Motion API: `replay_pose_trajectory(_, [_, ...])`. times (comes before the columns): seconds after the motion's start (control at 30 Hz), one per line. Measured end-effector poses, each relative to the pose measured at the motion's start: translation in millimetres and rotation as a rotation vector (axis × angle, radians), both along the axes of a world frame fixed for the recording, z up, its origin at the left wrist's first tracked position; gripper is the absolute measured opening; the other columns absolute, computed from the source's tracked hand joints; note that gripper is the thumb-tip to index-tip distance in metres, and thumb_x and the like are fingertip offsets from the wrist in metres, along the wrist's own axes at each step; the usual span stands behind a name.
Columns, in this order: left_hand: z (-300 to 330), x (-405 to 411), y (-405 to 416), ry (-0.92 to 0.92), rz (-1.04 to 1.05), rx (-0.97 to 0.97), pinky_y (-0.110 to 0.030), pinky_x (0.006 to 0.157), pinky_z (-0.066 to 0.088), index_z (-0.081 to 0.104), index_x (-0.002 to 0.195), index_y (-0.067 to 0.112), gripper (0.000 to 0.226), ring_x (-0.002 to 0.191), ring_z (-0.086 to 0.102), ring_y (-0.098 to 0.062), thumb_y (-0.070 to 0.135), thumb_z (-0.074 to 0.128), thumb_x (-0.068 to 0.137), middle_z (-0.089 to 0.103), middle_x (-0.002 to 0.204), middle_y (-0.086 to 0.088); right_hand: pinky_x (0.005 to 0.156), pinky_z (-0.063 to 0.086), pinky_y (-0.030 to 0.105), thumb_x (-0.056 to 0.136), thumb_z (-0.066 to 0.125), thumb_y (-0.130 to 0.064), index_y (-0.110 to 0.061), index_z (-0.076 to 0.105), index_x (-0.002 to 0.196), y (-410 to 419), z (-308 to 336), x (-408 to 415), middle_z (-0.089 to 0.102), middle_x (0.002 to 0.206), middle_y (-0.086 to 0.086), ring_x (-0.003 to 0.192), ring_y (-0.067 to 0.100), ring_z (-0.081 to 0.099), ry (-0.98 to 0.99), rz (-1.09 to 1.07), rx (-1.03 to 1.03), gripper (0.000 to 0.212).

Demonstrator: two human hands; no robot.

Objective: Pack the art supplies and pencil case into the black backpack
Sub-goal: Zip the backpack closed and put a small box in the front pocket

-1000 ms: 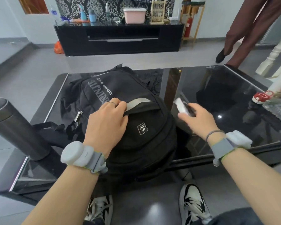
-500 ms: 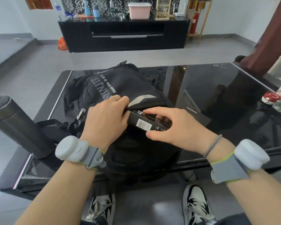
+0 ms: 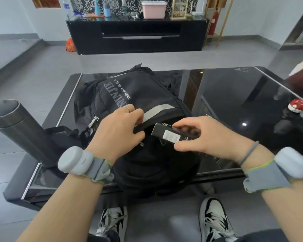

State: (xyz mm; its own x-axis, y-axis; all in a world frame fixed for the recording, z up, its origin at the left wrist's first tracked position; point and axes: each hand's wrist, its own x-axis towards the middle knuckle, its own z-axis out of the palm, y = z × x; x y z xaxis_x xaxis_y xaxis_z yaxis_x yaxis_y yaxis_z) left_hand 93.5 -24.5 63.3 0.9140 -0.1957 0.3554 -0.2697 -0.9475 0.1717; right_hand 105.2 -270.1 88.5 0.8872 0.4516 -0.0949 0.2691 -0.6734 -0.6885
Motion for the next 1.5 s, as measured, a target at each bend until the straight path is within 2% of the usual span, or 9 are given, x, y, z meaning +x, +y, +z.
replay_pose_trajectory(0.17, [0.6,5.6,-10.4,-0.050,0.101,0.068,-0.032,0.067,0.028,0.053,0.090,0.019,0.018,0.085,0.051,-0.024,0.017,0.065,0.076,0.051,0.095,0.003,0.097,0.051,0.037,0.068,0.084,-0.043,-0.027,0.070,0.114,-44.4,-2.3,28.4,0.073,0.104,-0.012,0.101,0.009,0.067,-0.061,-0.286,0.142,0.051])
replay_pose_trajectory(0.27, [1.4,6.8,-16.2,-0.028,0.135,0.068,-0.036,0.071,0.037,0.052,0.090,0.018,0.019,0.085,0.053,-0.027,0.011,0.063,0.075,0.050,0.093,0.001,0.091,0.048,0.032,0.076,0.078,-0.044,-0.018,0.062,0.127,-55.5,-42.1,46.4,0.068,0.114,0.001,0.107,0.023,0.062,-0.277,-0.585,-0.151,0.060])
replay_pose_trajectory(0.57, [1.4,6.2,-4.0,0.054,0.103,-0.033,-0.030,0.058,0.030,0.056,0.086,0.023,0.018,0.084,0.054,-0.023,0.026,0.069,0.074,0.050,0.091,0.007,0.093,0.043,0.044,0.084,0.064,-0.041,-0.012,0.048,0.126,-40.3,-101.6,61.7,0.055,0.121,0.018,0.112,0.040,0.050,-0.248,-0.593,-0.684,0.054])
replay_pose_trajectory(0.73, [0.8,9.9,0.5,0.080,0.109,-0.082,-0.033,0.067,0.042,0.056,0.082,0.025,0.019,0.085,0.054,-0.021,0.034,0.069,0.072,0.049,0.090,0.008,0.079,0.045,0.040,0.076,0.053,-0.009,-0.015,0.059,0.099,22.2,-37.1,35.5,0.058,0.102,0.011,0.098,0.036,0.052,-0.485,-0.475,-0.305,0.024])
replay_pose_trajectory(0.9, [0.8,10.8,-0.2,0.055,0.143,-0.101,-0.032,0.065,0.042,0.056,0.072,0.023,0.018,0.084,0.053,-0.018,0.035,0.070,0.071,0.050,0.086,0.006,0.070,0.047,0.037,0.082,0.056,-0.031,-0.017,0.056,0.085,88.2,-25.6,-25.8,0.051,0.090,0.000,0.088,0.029,0.057,-0.431,-0.068,-0.262,0.014])
replay_pose_trajectory(1.03, [0.9,11.5,9.3,0.082,0.120,-0.165,-0.036,0.067,0.051,0.057,0.070,0.025,0.016,0.083,0.055,-0.016,0.035,0.069,0.069,0.051,0.084,0.008,0.063,0.036,0.033,0.090,0.058,-0.036,-0.014,0.055,0.088,111.8,-48.6,-28.0,0.051,0.092,0.002,0.080,0.027,0.056,-0.505,-0.137,-0.101,0.023])
replay_pose_trajectory(1.13, [1.8,7.6,15.0,0.117,0.068,-0.142,-0.041,0.068,0.053,0.056,0.074,0.027,0.016,0.080,0.054,-0.014,0.037,0.065,0.066,0.049,0.086,0.008,0.064,0.042,0.038,0.092,0.056,-0.031,-0.015,0.049,0.085,118.3,-57.0,-29.0,0.048,0.088,0.000,0.077,0.027,0.054,-0.464,-0.188,0.005,0.019])
replay_pose_trajectory(1.27, [1.6,4.6,18.8,0.146,0.010,-0.140,-0.041,0.069,0.053,0.055,0.074,0.028,0.018,0.079,0.053,-0.012,0.042,0.058,0.064,0.049,0.086,0.009,0.061,0.045,0.040,0.093,0.053,-0.025,-0.012,0.055,0.088,123.3,-65.1,-30.2,0.057,0.090,0.004,0.076,0.028,0.059,-0.536,-0.172,-0.044,0.014])
replay_pose_trajectory(1.5, [0.0,4.7,28.9,0.189,-0.074,-0.139,-0.040,0.073,0.053,0.054,0.078,0.032,0.024,0.081,0.053,-0.010,0.055,0.061,0.072,0.048,0.089,0.012,0.041,0.029,0.027,0.078,0.071,-0.021,-0.016,0.059,0.073,117.0,-63.8,-28.2,0.058,0.065,0.001,0.044,0.021,0.055,-0.689,-0.192,-0.321,0.014])
